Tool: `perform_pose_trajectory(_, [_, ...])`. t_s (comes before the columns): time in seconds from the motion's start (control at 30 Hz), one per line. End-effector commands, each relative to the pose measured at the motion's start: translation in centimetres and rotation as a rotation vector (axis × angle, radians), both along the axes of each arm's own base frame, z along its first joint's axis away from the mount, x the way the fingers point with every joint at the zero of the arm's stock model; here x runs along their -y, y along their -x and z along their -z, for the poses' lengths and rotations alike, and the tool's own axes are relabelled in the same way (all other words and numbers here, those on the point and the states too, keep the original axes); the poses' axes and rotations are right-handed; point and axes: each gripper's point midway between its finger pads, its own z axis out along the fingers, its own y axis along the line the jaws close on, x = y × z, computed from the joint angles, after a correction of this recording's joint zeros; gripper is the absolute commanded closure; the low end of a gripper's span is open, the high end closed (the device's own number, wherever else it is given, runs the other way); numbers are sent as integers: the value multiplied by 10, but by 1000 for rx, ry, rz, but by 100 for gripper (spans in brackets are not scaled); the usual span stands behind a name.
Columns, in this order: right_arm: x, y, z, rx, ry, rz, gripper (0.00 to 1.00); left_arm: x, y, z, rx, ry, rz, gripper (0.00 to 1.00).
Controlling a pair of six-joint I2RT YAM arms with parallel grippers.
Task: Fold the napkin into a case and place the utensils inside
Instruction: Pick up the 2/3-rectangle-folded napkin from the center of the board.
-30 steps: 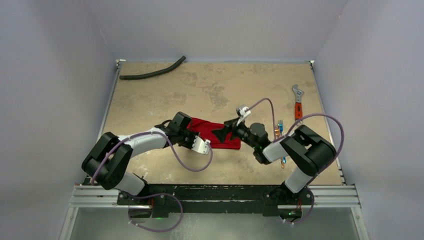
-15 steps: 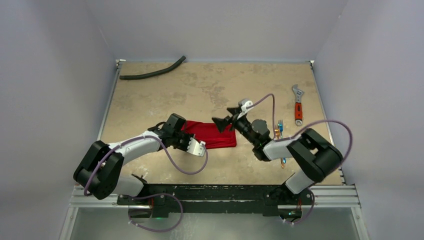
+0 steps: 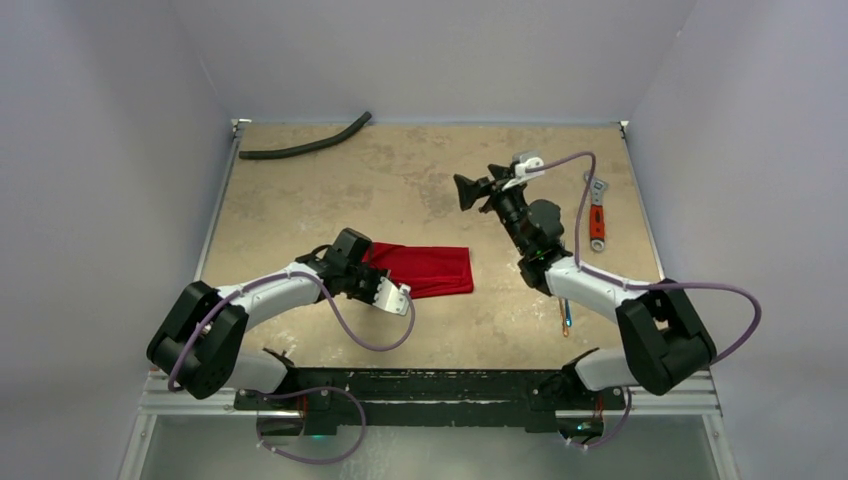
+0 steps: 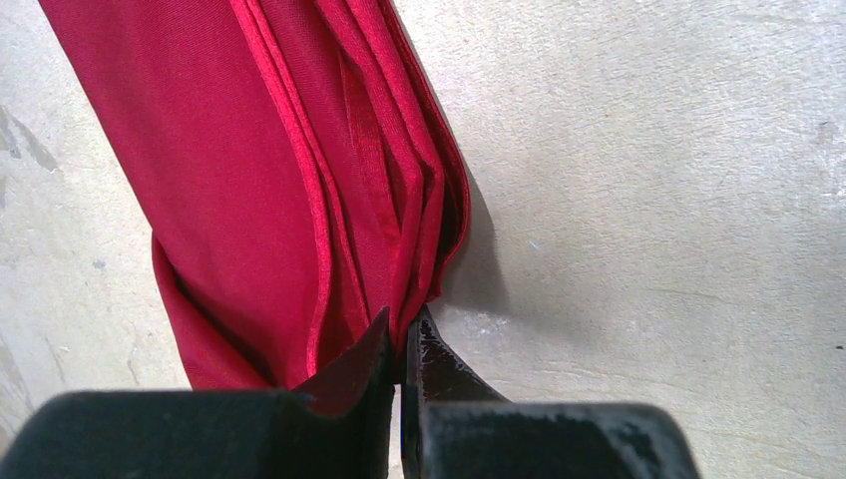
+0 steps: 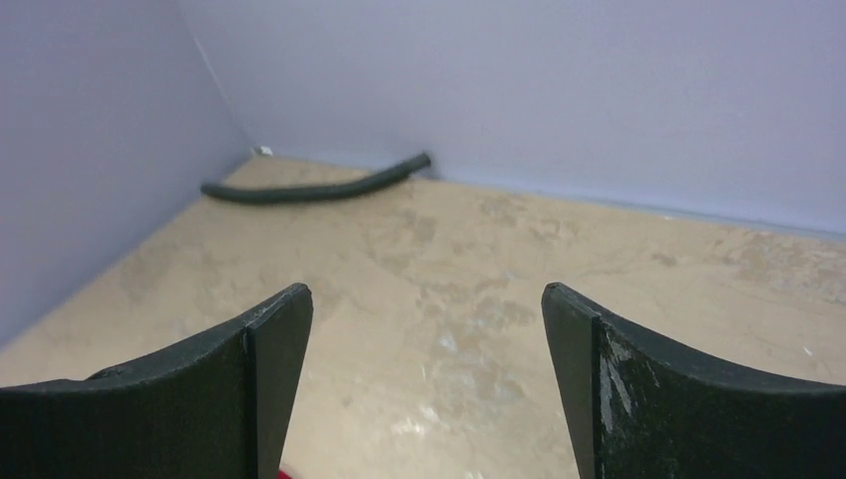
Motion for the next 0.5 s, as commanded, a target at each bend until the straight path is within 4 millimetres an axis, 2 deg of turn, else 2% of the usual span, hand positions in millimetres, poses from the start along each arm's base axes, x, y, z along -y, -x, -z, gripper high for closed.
perform_pose_trajectory(0.0, [-3,26,34,26,234,-65,12,10,2,-7,-18,65,11,100])
perform_pose_trajectory(0.07, [-7,45,47,1,245,-119,2,12,1,-9,-29,76,-4,100])
perform_pose_trajectory(0.2, [-16,80,65,-25,306,-183,1,13,0,-12,-54,90,-19,100])
perform_pose_trajectory(0.4, [-65,121,105,2,480,-423,2,11,-1,-18,-77,105,-33,100])
perform_pose_trajectory(0.47, [-72,130,116,15,508,-477,1,11,-1,-22,-82,111,-34,100])
